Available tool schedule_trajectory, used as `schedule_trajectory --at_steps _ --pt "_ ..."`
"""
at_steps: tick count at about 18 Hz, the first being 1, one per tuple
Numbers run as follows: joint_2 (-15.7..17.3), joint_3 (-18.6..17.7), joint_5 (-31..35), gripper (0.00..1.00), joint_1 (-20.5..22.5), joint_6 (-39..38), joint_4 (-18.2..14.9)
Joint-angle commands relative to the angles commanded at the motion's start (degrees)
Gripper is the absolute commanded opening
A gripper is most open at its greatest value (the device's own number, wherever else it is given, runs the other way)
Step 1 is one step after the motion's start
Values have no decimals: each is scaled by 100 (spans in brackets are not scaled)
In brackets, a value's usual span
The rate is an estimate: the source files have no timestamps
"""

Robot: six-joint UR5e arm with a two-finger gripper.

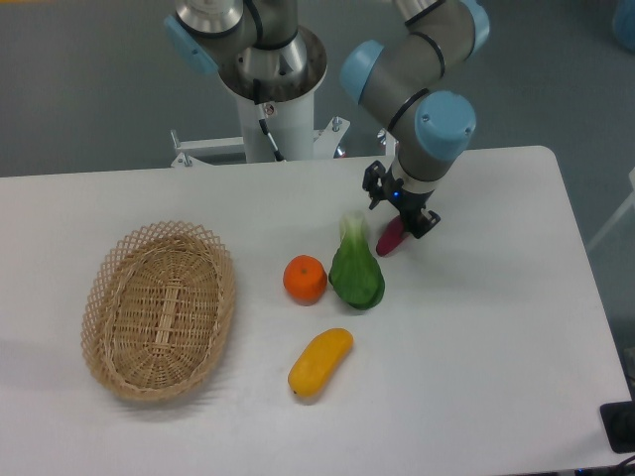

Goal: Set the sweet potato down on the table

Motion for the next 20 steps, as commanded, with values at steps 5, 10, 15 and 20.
schedule_trajectory --at_steps 5,10,15,20 --pt "-114 641 106 100 220 44 -52" --pt "-561 1441 62 100 264 26 -96" --pt "-843 1960 54 100 308 35 -140" --pt "-1089 2338 36 100 360 35 -263"
